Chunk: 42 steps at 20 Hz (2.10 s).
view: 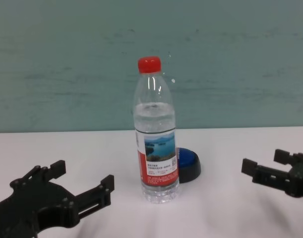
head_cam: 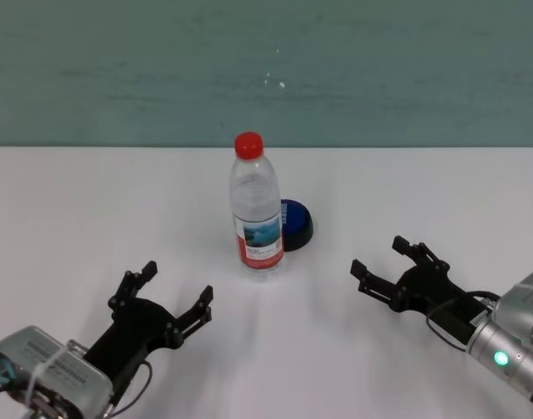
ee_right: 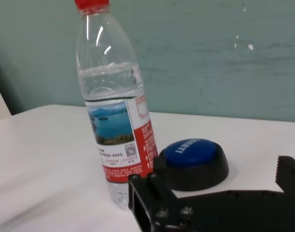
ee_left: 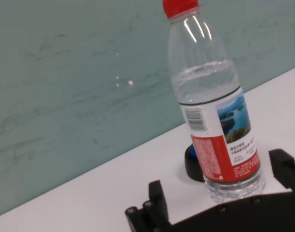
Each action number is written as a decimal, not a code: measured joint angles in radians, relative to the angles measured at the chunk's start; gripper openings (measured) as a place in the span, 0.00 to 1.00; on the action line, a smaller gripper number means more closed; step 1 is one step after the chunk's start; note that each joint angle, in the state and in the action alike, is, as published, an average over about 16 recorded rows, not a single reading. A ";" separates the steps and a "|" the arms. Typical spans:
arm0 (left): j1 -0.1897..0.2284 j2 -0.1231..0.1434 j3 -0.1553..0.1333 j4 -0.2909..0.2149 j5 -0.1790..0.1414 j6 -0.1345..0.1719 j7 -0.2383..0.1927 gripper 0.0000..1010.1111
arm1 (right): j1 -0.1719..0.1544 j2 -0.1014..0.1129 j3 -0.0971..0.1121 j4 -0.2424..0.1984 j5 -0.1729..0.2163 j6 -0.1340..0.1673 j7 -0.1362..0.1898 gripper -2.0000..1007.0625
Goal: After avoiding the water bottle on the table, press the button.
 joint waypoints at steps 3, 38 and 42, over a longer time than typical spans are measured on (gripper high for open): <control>0.000 0.000 0.000 0.000 0.000 0.000 0.000 0.99 | -0.001 0.001 0.003 -0.004 0.009 0.000 0.006 1.00; 0.000 0.000 0.000 0.000 0.000 0.000 0.000 0.99 | -0.009 0.024 -0.035 -0.024 -0.025 -0.024 0.020 1.00; 0.000 0.000 0.000 0.000 0.000 0.000 0.000 0.99 | -0.009 0.022 -0.035 -0.022 -0.029 -0.025 0.024 1.00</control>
